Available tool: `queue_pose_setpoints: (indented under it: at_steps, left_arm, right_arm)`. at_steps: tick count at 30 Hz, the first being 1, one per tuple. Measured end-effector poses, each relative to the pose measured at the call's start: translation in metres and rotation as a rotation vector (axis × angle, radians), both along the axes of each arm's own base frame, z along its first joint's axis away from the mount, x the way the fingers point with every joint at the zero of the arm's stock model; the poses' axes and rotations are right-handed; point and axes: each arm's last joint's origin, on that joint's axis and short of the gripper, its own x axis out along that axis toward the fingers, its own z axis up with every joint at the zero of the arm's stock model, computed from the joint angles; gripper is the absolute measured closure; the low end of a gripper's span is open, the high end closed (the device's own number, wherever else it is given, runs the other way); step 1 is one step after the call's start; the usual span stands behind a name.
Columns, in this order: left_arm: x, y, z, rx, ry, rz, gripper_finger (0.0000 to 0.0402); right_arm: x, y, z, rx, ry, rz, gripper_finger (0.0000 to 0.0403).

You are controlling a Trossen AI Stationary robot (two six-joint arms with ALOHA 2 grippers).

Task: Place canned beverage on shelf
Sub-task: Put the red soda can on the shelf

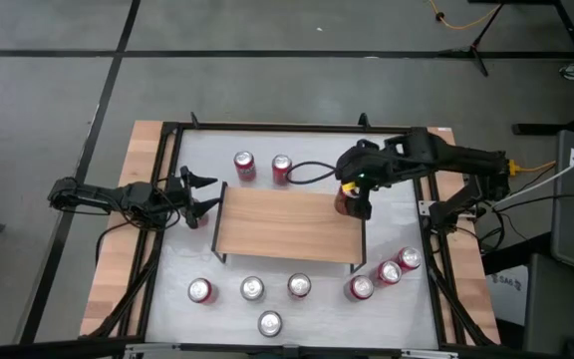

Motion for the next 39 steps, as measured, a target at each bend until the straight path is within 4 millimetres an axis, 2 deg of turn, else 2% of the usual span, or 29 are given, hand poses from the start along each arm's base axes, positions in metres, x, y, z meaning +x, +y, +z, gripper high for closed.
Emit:
queue_pose_setpoints:
  at_steps: [5, 10, 20, 26, 29, 34, 39]
  left_arm:
    - [-0.001, 0.001, 0.009, -0.025, -0.098, 0.047, 0.0097]
    - [-0.004, 0.003, 0.019, -0.051, -0.205, 0.100, 0.0097]
    - [-0.007, 0.005, 0.033, -0.084, -0.297, 0.154, 0.0097]
    - [-0.005, 0.007, 0.063, -0.097, -0.297, 0.230, 0.0097]
    - [0.000, 0.008, 0.081, -0.098, -0.285, 0.282, 0.0097]
    - [0.016, 0.014, 0.111, -0.080, -0.206, 0.361, 0.0097]
    - [0.037, 0.026, 0.141, -0.134, -0.072, 0.450, 0.0097]
  right_arm:
    - [-0.010, -0.002, 0.017, -0.052, -0.025, 0.005, 0.0015]
    - [-0.023, -0.005, 0.025, -0.138, -0.037, 0.007, 0.0015]
    - [-0.077, -0.011, 0.037, -0.201, -0.138, -0.047, 0.0015]
    - [-0.100, -0.012, 0.024, -0.194, -0.276, -0.062, 0.0015]
    - [-0.107, -0.013, 0.010, -0.194, -0.333, -0.058, 0.0015]
    - [-0.113, -0.013, -0.014, -0.206, -0.375, -0.044, 0.0015]
    - [-0.113, -0.013, -0.033, -0.215, -0.379, -0.031, 0.0015]
